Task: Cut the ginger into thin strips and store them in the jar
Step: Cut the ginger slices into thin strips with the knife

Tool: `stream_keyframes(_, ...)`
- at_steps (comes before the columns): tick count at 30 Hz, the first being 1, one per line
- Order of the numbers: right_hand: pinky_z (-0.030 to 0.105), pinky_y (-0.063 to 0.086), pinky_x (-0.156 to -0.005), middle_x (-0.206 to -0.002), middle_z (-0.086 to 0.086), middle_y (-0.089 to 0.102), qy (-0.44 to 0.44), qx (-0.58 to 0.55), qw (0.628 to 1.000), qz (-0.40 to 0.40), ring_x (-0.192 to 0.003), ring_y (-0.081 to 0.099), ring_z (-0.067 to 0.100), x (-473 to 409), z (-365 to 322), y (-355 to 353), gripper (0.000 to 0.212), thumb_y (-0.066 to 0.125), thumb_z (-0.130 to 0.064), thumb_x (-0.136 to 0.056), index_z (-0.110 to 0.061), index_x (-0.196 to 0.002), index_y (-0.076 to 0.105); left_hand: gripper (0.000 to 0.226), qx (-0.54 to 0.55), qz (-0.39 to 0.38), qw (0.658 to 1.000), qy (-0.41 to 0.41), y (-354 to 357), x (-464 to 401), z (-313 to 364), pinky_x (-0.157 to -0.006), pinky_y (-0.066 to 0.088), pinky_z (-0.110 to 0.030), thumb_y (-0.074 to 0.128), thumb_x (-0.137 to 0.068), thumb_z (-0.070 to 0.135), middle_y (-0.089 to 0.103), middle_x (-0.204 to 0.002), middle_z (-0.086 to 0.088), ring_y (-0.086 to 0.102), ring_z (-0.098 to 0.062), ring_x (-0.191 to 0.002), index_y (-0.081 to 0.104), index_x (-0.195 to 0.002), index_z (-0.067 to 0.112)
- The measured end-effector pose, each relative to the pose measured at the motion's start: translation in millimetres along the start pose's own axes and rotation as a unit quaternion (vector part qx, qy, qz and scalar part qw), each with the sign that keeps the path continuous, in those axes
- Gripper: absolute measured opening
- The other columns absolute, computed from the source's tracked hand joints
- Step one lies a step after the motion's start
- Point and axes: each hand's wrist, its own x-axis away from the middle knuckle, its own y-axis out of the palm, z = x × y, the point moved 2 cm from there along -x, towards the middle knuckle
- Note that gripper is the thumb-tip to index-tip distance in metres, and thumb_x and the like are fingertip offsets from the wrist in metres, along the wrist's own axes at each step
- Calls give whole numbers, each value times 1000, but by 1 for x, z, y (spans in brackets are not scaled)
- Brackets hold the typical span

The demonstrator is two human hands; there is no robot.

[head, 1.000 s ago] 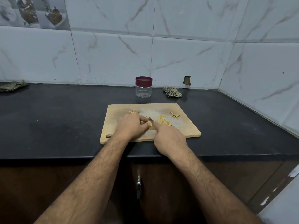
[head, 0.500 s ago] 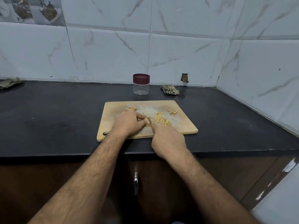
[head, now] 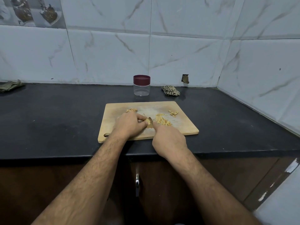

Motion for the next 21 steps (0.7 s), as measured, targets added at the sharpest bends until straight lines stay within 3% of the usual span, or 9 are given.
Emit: stream_keyframes(21,35,44,-82,-128,5,60,-7,43,999,-14,-117,56,26,-17,-10,0,57,41,-11,-97,-29,-151,34,30,2,9,1000,5,0,-1,-2,-94,48,-33,59,-89,50,67,-126,6,59,-18,-116,69,-117,43)
